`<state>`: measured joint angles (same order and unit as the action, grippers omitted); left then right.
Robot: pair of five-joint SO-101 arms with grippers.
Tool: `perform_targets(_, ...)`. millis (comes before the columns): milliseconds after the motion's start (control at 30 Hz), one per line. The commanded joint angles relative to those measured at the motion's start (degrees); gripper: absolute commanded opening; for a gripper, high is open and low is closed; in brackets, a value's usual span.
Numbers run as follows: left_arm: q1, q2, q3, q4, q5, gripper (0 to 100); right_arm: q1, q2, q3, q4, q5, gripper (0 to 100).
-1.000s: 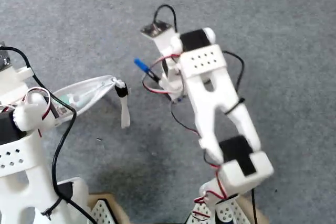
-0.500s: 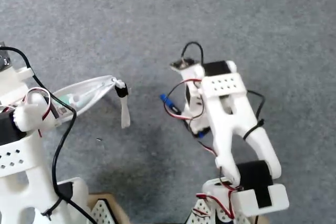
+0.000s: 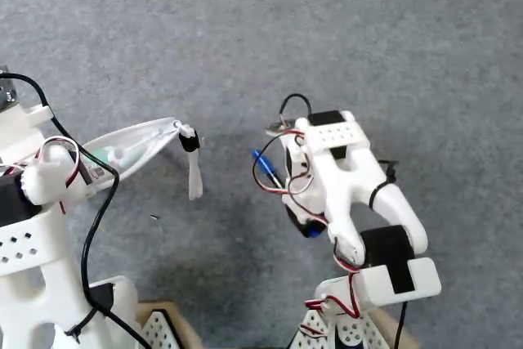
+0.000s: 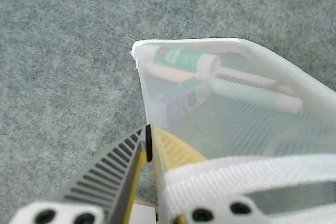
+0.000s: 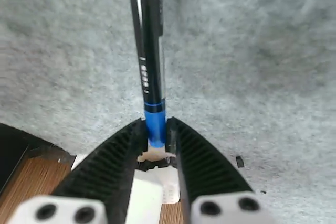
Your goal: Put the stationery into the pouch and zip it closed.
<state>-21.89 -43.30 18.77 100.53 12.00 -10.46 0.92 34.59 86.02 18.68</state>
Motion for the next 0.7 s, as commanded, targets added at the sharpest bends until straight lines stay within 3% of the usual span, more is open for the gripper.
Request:
perform_targets(0, 1.1, 0.3, 0.2, 0.2, -0.3, 3, 0.6, 0.1, 1.3, -2.5, -0.3, 10.3)
perform_targets(333, 1.1, 0.3, 0.2, 0.2, -0.3, 3, 0.2, 0.0, 0.7, -3.2, -0.2, 18.8)
perform_targets(667, 1.1, 0.3, 0.2, 0.2, -0.3, 3, -4.3, 1.0, -19.5, -3.5, -0.6, 19.1)
